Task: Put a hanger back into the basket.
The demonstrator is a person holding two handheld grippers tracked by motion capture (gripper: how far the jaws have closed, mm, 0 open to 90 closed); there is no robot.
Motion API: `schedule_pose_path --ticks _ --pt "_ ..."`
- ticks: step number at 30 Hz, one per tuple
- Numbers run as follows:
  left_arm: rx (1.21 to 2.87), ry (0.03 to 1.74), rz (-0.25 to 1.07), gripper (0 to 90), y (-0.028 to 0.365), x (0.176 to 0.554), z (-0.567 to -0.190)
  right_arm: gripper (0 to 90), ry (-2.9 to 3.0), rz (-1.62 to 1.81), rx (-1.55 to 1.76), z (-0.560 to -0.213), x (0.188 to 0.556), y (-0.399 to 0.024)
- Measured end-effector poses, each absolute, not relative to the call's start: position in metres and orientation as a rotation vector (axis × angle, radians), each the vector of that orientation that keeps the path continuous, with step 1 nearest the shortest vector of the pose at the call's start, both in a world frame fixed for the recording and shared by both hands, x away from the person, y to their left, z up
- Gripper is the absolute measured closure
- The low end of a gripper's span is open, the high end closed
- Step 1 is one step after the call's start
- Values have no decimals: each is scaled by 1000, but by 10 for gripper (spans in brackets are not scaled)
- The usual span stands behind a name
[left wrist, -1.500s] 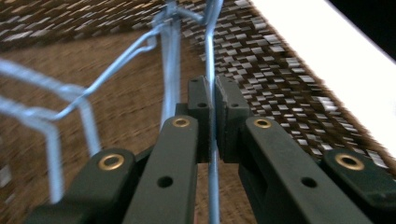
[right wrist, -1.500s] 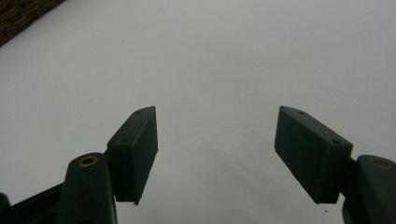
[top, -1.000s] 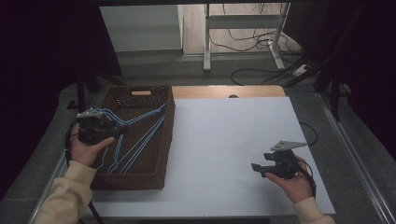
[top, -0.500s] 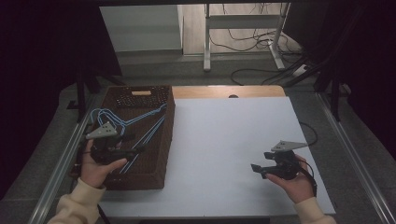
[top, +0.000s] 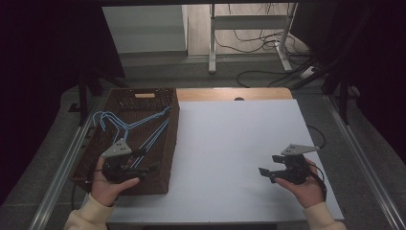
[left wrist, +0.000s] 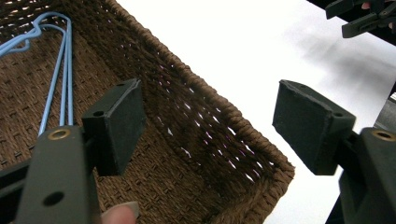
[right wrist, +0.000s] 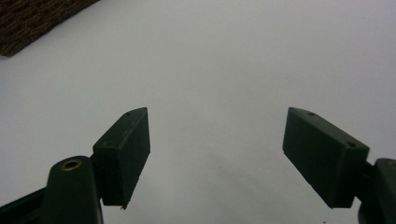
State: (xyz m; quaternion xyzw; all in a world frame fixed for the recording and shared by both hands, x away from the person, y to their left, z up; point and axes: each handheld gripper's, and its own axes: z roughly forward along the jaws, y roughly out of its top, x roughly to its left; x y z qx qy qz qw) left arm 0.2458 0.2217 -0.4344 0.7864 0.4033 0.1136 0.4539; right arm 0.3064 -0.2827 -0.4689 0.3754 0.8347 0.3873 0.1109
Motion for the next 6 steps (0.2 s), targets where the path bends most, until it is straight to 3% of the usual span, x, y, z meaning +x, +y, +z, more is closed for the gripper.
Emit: schedule_pose_path --ticks 6 --pt "1928 1010 266 218 221 248 -435 228 2443 1160 1085 -471 308 -282"
